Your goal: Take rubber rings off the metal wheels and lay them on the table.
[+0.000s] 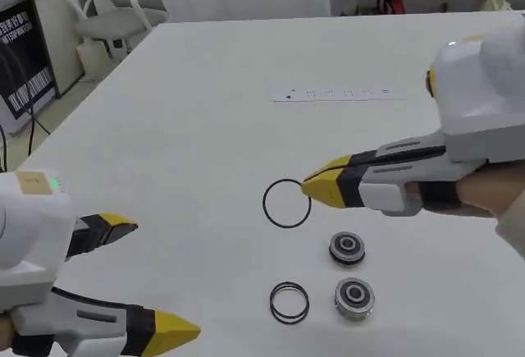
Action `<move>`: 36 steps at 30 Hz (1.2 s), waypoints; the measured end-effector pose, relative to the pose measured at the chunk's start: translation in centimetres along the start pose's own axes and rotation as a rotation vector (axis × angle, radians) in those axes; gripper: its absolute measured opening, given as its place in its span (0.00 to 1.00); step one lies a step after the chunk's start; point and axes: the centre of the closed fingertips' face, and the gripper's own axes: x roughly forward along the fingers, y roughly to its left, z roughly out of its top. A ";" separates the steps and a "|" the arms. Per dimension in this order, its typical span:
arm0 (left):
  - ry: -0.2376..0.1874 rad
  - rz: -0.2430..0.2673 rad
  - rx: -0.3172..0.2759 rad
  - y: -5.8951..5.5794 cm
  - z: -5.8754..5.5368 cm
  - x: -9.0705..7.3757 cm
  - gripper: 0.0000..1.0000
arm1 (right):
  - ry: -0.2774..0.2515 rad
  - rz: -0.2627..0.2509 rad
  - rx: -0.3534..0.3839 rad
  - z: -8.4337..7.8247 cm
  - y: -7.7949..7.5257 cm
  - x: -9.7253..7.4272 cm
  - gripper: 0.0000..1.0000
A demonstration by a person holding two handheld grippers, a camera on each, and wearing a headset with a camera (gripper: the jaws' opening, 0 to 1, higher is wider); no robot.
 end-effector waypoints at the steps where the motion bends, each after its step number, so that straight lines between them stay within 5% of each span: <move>1: 0.000 0.001 0.000 0.0 0.0 0.0 0.90 | 0.008 0.000 0.003 -0.3 -0.1 0.3 0.00; 27: 0.015 0.004 -0.003 -0.3 -0.5 0.3 0.88 | 0.123 -0.026 0.173 -7.4 -2.0 2.5 0.00; 36: 0.018 -0.003 -0.001 -0.6 -0.6 0.4 0.87 | 0.132 -0.040 0.317 -9.5 -2.1 3.5 0.00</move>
